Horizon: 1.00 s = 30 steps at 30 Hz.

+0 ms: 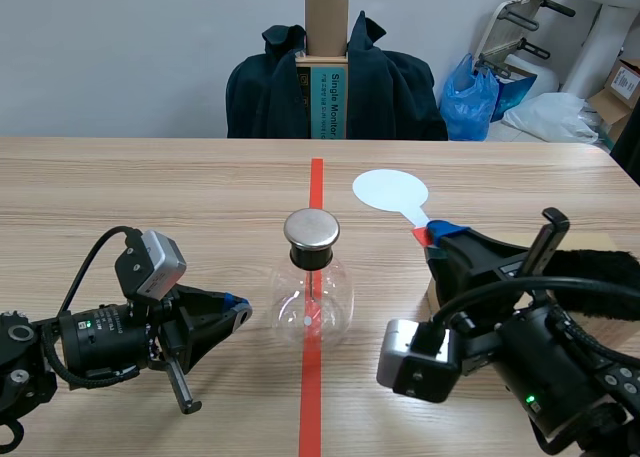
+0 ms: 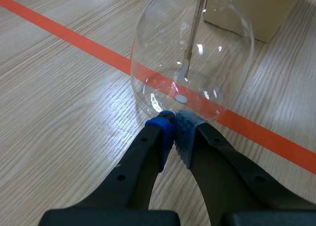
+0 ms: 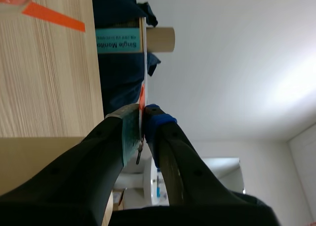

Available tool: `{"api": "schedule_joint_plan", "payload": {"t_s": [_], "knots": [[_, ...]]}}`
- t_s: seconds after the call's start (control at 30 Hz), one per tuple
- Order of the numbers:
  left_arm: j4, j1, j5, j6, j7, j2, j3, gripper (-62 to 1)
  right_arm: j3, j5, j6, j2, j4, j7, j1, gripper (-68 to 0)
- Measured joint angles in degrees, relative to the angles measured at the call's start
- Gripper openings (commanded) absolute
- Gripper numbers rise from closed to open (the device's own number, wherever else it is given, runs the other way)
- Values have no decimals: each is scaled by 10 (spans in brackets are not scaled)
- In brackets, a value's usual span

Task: Do the electroscope experiment.
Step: 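Move the plate toward and away from the electroscope, then put the plate down on the right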

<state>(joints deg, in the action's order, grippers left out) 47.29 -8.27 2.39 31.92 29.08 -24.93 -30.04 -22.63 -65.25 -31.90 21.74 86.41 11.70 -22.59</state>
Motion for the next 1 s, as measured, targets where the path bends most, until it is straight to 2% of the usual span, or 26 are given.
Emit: {"api": "schedule_joint_plan", "payload": {"t_s": [0.1,0.23,0.47,0.73,1.0], "knots": [[0,0,0,0,0,0,0,-588,0,2,-3,0,0,-33,0,-667],[0,0,0,0,1,0,0,-588,3,3,-33,0,7,-45,-13,-667],[0,0,0,0,1,0,0,-588,55,3,-41,0,59,-45,-84,-667],[0,0,0,0,1,0,0,-588,99,14,-43,0,63,-46,-155,-667],[0,0,0,0,1,0,0,-588,99,32,-39,0,61,-67,-155,-667]]}}
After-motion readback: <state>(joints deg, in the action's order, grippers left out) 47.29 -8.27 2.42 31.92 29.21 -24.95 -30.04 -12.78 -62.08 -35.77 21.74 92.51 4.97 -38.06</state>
